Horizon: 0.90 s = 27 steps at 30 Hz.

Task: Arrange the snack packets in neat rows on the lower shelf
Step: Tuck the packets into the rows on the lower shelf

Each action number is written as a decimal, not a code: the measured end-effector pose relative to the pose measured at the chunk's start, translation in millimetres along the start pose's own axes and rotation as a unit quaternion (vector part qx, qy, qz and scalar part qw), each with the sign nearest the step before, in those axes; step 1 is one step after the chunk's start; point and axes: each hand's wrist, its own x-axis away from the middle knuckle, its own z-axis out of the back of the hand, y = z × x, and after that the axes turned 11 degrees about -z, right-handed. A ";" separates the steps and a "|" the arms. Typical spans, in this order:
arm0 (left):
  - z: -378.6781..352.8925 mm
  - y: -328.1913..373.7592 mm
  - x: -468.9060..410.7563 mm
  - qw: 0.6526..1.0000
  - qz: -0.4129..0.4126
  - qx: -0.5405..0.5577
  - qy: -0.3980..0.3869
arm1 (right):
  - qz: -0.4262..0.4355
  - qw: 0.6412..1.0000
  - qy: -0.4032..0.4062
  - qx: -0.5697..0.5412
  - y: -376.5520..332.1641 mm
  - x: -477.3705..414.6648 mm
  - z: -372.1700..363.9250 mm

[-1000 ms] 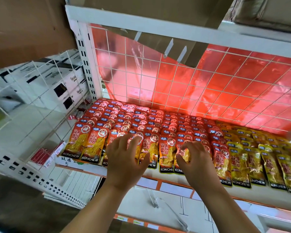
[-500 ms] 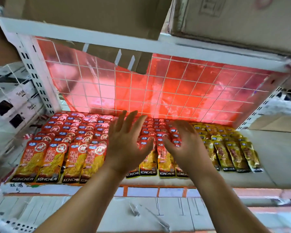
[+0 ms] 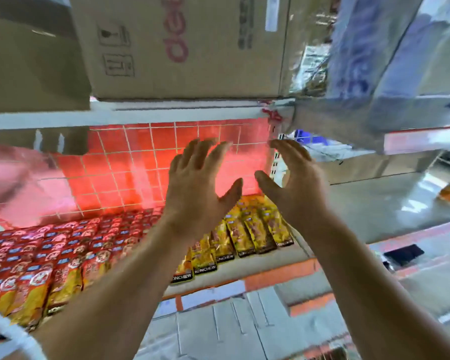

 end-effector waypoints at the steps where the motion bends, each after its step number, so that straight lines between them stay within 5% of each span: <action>1: -2.7 15.7 -12.3 1.000 -0.013 0.003 0.004 | 0.000 1.000 0.015 0.006 4.7 -3.3 20.5; 10: -37.5 164.5 -119.2 0.991 -0.110 0.068 0.021 | -0.014 0.993 0.110 0.034 83.9 -21.1 193.0; 23: -110.6 223.7 -214.0 0.971 -0.073 0.054 -0.222 | -0.073 0.979 -0.020 0.189 190.7 -70.6 251.6; 27: -123.1 218.0 -257.2 0.937 -0.049 0.083 -0.335 | -0.061 0.972 -0.034 0.222 211.0 -94.9 250.9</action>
